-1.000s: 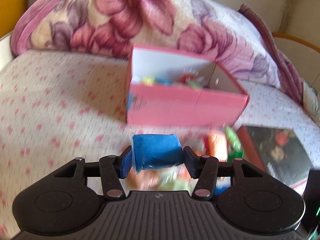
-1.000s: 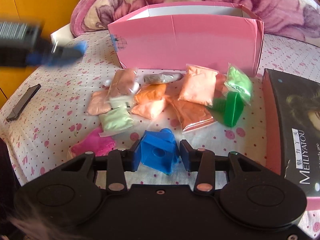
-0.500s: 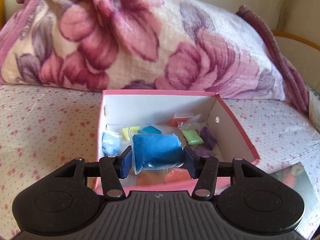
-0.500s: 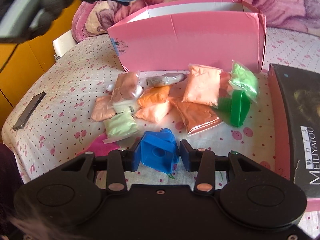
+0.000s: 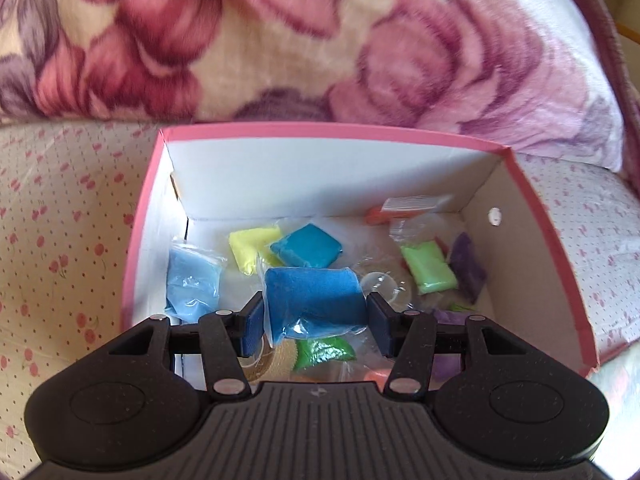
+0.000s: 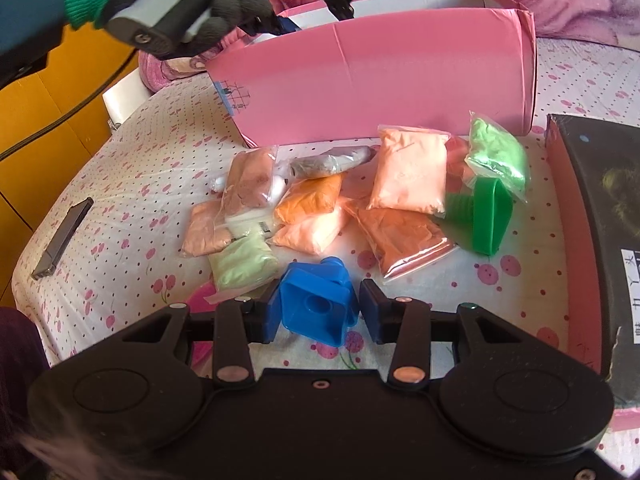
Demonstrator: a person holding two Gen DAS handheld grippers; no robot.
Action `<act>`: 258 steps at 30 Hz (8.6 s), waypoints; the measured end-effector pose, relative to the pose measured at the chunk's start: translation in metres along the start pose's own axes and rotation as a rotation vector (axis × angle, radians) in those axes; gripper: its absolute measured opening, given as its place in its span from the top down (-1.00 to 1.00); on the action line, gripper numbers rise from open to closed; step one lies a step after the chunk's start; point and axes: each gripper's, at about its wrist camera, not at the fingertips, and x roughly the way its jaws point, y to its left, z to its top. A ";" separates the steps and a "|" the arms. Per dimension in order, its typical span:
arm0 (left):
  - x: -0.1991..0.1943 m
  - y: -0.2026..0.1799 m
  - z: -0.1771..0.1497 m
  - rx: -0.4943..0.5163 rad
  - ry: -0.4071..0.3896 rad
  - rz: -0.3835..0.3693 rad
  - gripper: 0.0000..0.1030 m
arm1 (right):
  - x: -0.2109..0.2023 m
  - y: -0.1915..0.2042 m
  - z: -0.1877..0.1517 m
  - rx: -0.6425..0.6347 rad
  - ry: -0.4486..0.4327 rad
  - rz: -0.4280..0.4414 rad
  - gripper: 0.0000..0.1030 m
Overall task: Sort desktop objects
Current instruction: 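Carry the blue clay bag into the pink box and open the left tool, then carry the blue cube sharpener into the pink box and open the right tool, then grasp the pink clay bag with the right tool while the left tool grasps the peach clay bag, then lower the peach clay bag into the pink box and open the left tool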
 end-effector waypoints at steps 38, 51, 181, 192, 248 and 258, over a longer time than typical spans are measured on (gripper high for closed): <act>-0.144 0.016 -0.184 0.043 -0.296 -0.065 -0.11 | -0.049 -0.026 -0.004 0.160 -0.064 0.059 0.22; -0.107 0.043 -0.240 0.056 -0.232 -0.020 -0.11 | -0.072 -0.015 0.064 0.133 -0.115 0.028 0.22; -0.067 0.092 -0.235 0.089 -0.141 0.064 -0.12 | 0.005 0.070 -0.008 -0.331 0.076 -0.158 0.01; -0.077 0.097 -0.242 0.037 -0.144 0.022 0.24 | -0.022 0.046 -0.013 -0.266 0.091 -0.132 0.20; 0.018 0.013 0.017 0.172 0.006 0.179 0.25 | -0.013 -0.008 -0.004 -0.037 0.059 0.031 0.21; 0.028 0.005 0.022 0.239 0.032 0.258 -0.05 | -0.014 -0.008 -0.005 -0.028 0.060 0.031 0.21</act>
